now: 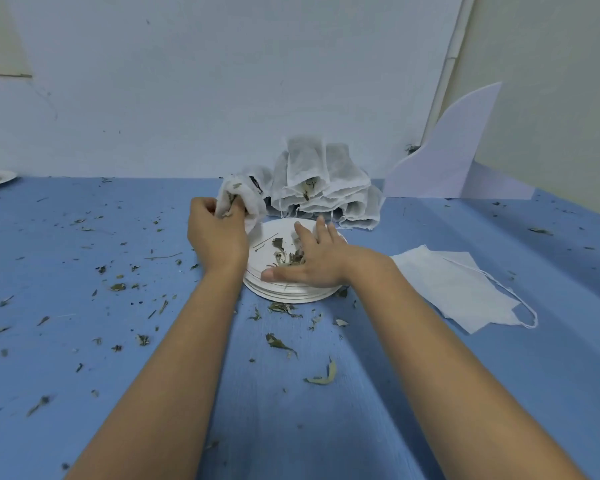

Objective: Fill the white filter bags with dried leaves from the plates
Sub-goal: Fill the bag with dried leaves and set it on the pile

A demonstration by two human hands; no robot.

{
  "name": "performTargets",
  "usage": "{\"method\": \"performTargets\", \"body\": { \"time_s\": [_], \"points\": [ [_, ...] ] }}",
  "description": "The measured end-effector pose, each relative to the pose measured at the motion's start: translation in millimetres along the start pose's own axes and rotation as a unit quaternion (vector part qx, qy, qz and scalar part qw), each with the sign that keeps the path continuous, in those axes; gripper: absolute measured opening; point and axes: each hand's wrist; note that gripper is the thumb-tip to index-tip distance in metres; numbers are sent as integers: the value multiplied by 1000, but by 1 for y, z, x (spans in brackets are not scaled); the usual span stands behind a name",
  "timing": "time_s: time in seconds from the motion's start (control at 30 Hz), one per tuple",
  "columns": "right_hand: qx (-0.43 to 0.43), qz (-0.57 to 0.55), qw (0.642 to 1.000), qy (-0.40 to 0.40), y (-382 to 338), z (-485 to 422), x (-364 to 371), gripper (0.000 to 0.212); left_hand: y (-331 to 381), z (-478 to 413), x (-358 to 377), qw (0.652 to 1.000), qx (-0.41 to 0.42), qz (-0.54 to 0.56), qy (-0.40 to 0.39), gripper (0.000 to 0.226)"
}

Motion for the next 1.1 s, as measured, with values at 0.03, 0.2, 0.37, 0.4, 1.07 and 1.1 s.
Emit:
{"method": "performTargets", "body": {
  "time_s": [0.03,0.2,0.37,0.4,1.07,1.1],
  "points": [
    [-6,-10,1000,13,-2,-1,2,106,-2,0,1,999,-31,26,1,21],
    [-35,-50,996,58,-9,-9,8,83,-8,2,6,990,-107,96,-2,24],
    [-56,-80,992,79,-12,-19,6,70,-9,2,8,989,-110,101,1,26],
    [-60,-78,992,81,-13,-22,5,68,-9,2,8,989,-109,102,2,26],
    [-96,-95,976,172,-11,-26,13,42,-6,10,7,998,-20,65,-2,20],
    [-93,-114,970,191,-11,-27,12,40,-5,11,7,998,-17,64,-5,19]
  ]
}}
Point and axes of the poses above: each hand's wrist, its own z-axis away from the middle knuckle, its own x-axis out of the palm, y = z × x, and after that the axes turned 9 degrees about z, right-handed
